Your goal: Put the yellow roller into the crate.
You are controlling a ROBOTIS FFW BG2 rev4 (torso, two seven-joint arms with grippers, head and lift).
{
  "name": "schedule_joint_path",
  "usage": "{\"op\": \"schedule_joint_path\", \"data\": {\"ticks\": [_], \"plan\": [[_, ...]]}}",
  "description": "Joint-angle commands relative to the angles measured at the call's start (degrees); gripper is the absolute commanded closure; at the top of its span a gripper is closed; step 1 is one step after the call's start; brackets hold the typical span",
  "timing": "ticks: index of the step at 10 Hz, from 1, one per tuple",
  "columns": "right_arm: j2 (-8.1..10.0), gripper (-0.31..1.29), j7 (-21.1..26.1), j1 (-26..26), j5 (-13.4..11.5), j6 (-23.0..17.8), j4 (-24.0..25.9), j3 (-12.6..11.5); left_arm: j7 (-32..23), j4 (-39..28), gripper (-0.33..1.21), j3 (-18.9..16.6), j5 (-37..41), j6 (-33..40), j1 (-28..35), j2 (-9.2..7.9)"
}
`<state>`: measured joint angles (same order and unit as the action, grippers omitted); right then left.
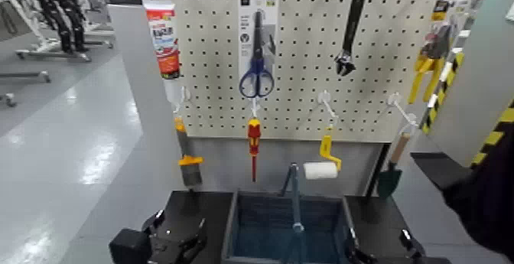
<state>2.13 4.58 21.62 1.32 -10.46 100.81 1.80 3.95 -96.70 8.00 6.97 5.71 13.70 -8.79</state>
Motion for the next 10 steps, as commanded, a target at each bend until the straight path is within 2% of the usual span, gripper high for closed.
{"op": "schedule_joint_path", "data": {"ticks": [1, 5, 8, 10], "plan": [[-0.02, 0.12, -0.2, -0.1, 0.0, 0.1, 0.0, 0.0, 0.0, 0.0, 0.25, 0.0, 0.1, 0.0, 0.0, 0.0], [-0.02, 0.12, -2.4, -1.1, 0.4, 1.4, 0.1, -1.1, 0.0, -0.1, 0.25, 0.0, 0.1, 0.0, 0.0, 0.0], [0.41, 0.13, -9.2, -5.2, 0.3, 5.9, 0.1, -3.7, 0.0, 0.0, 0.25, 0.0, 0.1, 0.0, 0.0, 0.09], [0.77, 0.12, -13.5, -8.3, -0.4, 9.1, -0.4, -4.6, -0.1, 0.0, 0.25, 0.0, 0.1, 0.0, -0.1, 0.18]]}}
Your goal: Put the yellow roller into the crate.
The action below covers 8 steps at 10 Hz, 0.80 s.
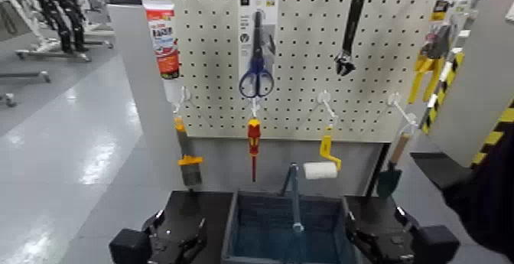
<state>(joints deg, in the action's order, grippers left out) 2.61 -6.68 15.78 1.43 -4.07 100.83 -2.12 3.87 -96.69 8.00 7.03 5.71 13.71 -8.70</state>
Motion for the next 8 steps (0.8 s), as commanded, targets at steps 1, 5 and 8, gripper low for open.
{"op": "schedule_joint_path", "data": {"ticks": [1, 5, 8], "plan": [[0.47, 0.12, -4.8, -4.4, -0.5, 4.4, -0.6, -1.3, 0.0, 0.0, 0.25, 0.0, 0.0, 0.0, -0.1, 0.09], [3.11, 0.12, -12.9, -12.5, 0.8, 9.3, -6.2, -1.8, 0.0, 0.0, 0.25, 0.2, 0.0, -0.1, -0.3, 0.09], [5.22, 0.12, -16.4, -18.0, 2.3, 9.6, -10.4, -1.0, 0.0, 0.5, 0.25, 0.5, 0.0, 0.0, -0.8, 0.09]]}}
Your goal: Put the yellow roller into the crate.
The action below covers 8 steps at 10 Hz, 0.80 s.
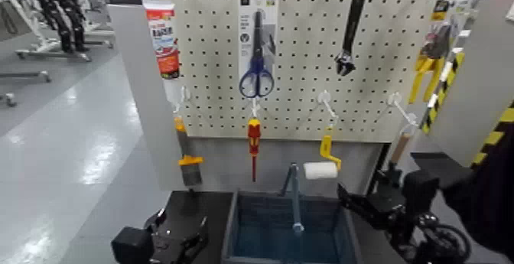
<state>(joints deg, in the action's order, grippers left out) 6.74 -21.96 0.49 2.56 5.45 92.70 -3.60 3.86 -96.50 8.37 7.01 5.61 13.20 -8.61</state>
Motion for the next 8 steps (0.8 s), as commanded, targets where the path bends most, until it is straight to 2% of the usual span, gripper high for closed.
{"op": "schedule_joint_path", "data": {"ticks": [1, 5, 8], "plan": [[1.87, 0.12, -2.4, -4.5, 1.9, 0.1, -4.0, 1.1, 0.0, 0.4, 0.25, 0.2, 0.0, 0.1, -0.4, 0.09], [4.25, 0.12, -6.9, -11.7, 4.1, 0.4, -10.4, 4.3, 0.2, 1.1, 0.25, 0.7, 0.0, 0.6, -1.1, 0.0], [5.21, 0.12, -9.4, -15.9, 6.1, -1.5, -15.5, 6.1, 0.3, 1.8, 0.25, 1.0, 0.1, 0.9, -1.6, 0.0]]}}
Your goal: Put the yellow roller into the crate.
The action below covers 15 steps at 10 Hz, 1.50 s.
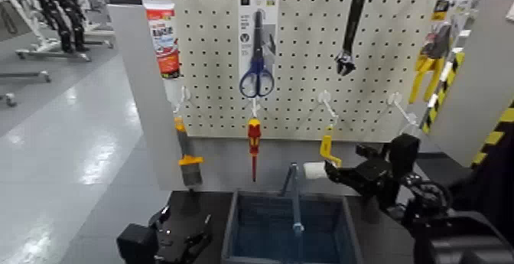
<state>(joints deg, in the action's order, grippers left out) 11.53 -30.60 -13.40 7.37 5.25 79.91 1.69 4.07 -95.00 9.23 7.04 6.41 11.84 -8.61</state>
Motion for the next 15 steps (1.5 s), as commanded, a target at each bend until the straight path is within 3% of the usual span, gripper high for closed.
{"op": "schedule_joint_path", "data": {"ticks": [1, 5, 8, 9, 10, 12, 13, 15], "plan": [[0.6, 0.12, -1.6, -3.3, 2.2, -2.1, -4.8, 1.4, 0.1, 0.3, 0.25, 0.2, 0.1, 0.1, -0.2, 0.0], [0.86, 0.13, -7.1, -10.1, 4.2, -3.3, -12.0, 4.6, 0.1, 0.4, 0.25, 0.4, 0.1, 0.2, -0.4, 0.0], [0.69, 0.17, -11.6, -12.3, 4.8, -0.9, -13.9, 5.8, 0.1, 0.5, 0.25, 0.4, 0.2, 0.1, -0.5, 0.09], [0.6, 0.34, -12.3, -12.3, 4.8, -0.1, -13.8, 5.7, 0.1, 0.5, 0.25, 0.4, 0.2, 0.1, -0.4, 0.09], [0.69, 0.7, -12.4, -12.2, 5.0, 0.1, -13.6, 5.7, 0.1, 0.5, 0.25, 0.3, 0.3, 0.1, -0.3, 0.09], [0.6, 1.03, -11.9, -11.5, 4.1, 0.8, -11.3, 5.1, 0.1, 0.4, 0.25, 0.2, 0.3, 0.1, -0.2, 0.09], [0.6, 1.14, -11.5, -10.9, 3.8, 1.3, -10.1, 4.7, 0.1, 0.4, 0.25, 0.1, 0.3, 0.1, -0.2, 0.09], [0.51, 1.19, -11.5, -10.1, 3.4, 1.8, -8.9, 4.5, 0.1, 0.3, 0.25, 0.1, 0.3, 0.1, -0.1, 0.09]]}}
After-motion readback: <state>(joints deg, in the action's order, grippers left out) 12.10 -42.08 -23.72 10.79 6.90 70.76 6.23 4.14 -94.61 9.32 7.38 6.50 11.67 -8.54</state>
